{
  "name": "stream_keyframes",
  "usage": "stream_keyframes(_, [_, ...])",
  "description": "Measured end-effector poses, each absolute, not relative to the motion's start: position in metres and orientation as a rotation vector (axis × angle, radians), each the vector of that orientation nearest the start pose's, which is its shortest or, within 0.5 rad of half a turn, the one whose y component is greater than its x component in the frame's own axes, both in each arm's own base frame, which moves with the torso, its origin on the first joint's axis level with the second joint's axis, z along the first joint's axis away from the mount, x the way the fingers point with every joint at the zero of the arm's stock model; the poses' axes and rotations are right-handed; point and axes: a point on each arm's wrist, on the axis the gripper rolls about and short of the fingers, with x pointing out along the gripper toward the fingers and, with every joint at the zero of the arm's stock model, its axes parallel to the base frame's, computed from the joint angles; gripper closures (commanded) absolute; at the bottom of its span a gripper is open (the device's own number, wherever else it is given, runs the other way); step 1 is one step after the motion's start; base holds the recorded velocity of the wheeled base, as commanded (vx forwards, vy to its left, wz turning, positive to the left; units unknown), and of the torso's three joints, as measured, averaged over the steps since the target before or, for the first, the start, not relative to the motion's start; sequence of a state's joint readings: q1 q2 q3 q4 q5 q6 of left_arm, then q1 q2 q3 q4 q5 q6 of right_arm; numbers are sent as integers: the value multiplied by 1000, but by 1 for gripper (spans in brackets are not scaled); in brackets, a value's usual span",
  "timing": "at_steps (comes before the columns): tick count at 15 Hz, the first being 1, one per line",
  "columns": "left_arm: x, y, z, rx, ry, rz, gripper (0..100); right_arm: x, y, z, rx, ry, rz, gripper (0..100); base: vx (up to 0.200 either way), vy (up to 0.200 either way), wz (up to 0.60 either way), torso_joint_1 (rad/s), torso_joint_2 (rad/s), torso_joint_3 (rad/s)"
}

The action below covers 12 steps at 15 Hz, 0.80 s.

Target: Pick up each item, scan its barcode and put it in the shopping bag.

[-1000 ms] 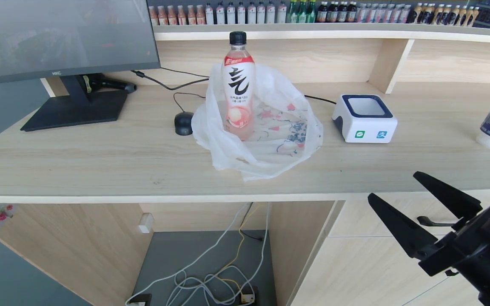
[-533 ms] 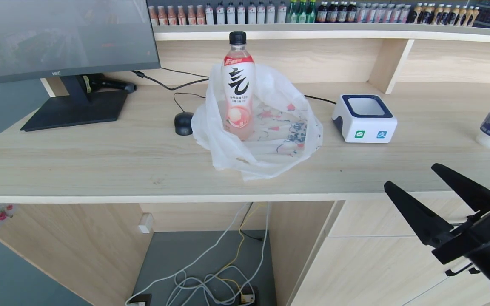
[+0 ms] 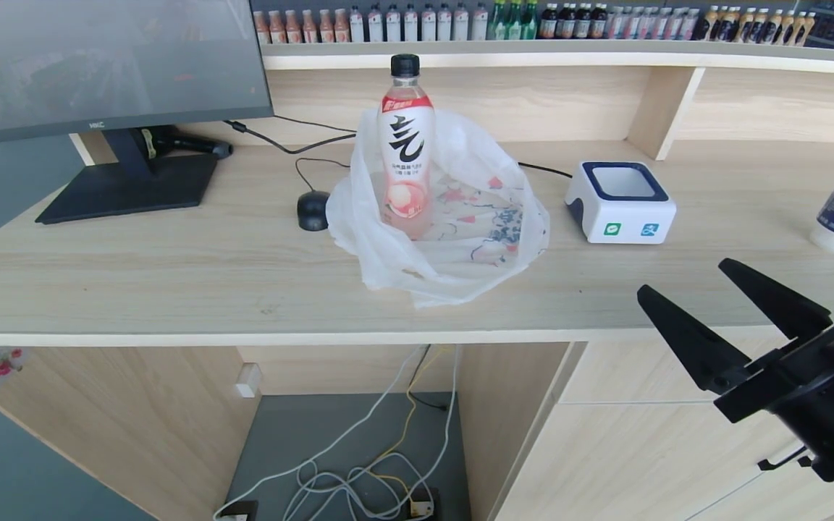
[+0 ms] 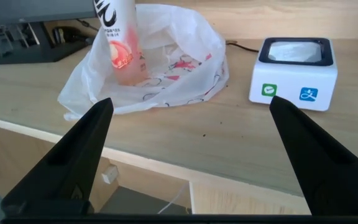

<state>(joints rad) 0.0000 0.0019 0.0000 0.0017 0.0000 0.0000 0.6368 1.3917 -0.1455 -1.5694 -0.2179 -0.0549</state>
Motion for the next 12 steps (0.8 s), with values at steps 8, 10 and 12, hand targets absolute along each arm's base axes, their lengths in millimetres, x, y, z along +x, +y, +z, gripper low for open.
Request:
stream_keyframes(8, [-23,0,75,2,4,0,0,146,102,185,76,-296,408,0,0,-200,0,5,4,2])
stream_keyframes(10, [-23,0,75,1,4,0,0,146,102,185,76,-295,409,0,0,-200,0,5,2,5])
stream_keyframes(12, [-23,0,75,0,4,-1,0,146,102,184,75,-293,409,0,0,-200,0,2,0,0])
